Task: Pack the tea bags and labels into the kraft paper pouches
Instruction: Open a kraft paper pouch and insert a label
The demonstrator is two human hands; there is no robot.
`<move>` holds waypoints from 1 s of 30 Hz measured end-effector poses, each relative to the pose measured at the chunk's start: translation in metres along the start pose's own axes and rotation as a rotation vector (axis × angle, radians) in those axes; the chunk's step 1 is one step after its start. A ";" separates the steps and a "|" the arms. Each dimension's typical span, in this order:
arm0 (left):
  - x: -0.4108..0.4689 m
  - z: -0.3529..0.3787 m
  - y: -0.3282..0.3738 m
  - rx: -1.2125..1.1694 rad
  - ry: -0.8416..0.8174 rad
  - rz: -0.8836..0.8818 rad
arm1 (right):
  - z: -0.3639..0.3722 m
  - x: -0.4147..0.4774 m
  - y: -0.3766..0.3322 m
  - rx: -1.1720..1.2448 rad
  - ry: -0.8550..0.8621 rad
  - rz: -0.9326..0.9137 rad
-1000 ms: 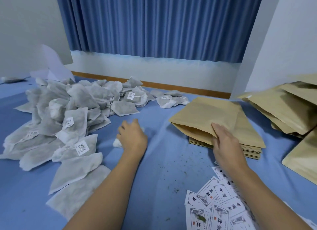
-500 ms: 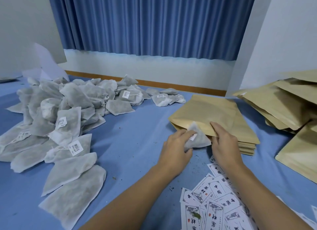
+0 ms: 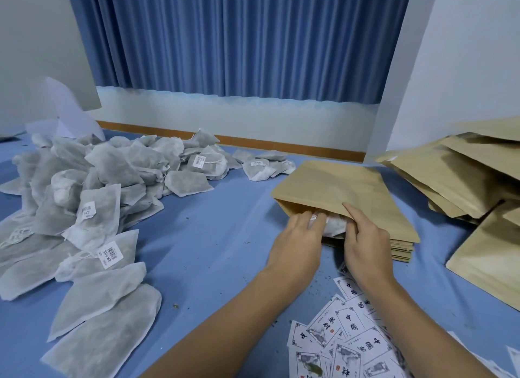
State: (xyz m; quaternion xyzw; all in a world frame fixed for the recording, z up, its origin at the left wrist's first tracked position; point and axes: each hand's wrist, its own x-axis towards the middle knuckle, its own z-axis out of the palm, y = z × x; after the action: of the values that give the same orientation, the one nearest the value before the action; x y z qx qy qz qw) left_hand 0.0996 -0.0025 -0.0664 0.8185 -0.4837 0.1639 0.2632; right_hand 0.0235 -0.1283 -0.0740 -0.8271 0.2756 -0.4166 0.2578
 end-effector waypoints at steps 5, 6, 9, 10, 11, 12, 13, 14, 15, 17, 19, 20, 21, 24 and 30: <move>0.034 0.003 0.008 0.049 -0.223 -0.139 | -0.001 0.002 0.003 -0.006 0.014 -0.055; 0.042 0.004 0.010 0.056 -0.247 -0.170 | -0.001 0.002 0.004 -0.007 0.014 -0.059; 0.069 0.005 0.018 0.093 -0.289 -0.187 | -0.002 0.006 0.008 -0.013 -0.019 -0.021; 0.076 0.006 0.020 0.123 -0.302 -0.169 | -0.002 0.007 0.008 -0.013 -0.021 -0.013; 0.081 0.008 0.022 0.149 -0.323 -0.146 | -0.002 0.007 0.008 -0.010 -0.016 -0.013; 0.084 0.010 0.022 0.169 -0.359 -0.129 | -0.002 0.007 0.006 -0.009 -0.014 -0.023; 0.087 0.013 0.022 0.171 -0.403 -0.132 | -0.002 0.005 0.003 -0.012 -0.020 -0.044; 0.091 0.017 0.020 0.147 -0.446 -0.154 | -0.002 0.002 0.000 -0.010 -0.028 -0.070; 0.095 0.017 0.018 0.118 -0.476 -0.165 | -0.003 0.000 -0.002 0.001 -0.032 -0.096; 0.099 0.016 0.008 0.099 -0.469 -0.148 | -0.004 -0.004 -0.005 0.024 -0.029 -0.155; 0.093 0.015 -0.008 0.140 -0.539 -0.149 | -0.004 -0.008 -0.013 0.016 -0.014 -0.255; 0.088 0.015 -0.016 0.216 -0.613 -0.123 | -0.004 -0.011 -0.017 0.008 -0.006 -0.310; 0.083 0.017 -0.023 0.281 -0.679 -0.116 | -0.002 -0.013 -0.021 0.003 -0.008 -0.355; 0.077 0.021 -0.036 0.256 -0.736 -0.132 | 0.001 -0.015 -0.027 -0.016 -0.022 -0.394; 0.077 0.018 -0.015 -0.157 -0.515 -0.114 | -0.001 -0.009 -0.022 -0.092 0.004 -0.312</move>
State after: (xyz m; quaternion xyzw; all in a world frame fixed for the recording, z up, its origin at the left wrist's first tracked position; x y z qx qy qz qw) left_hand 0.1500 -0.0613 -0.0446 0.8362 -0.4989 -0.1029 0.2029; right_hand 0.0236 -0.1063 -0.0643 -0.8700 0.1632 -0.4400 0.1513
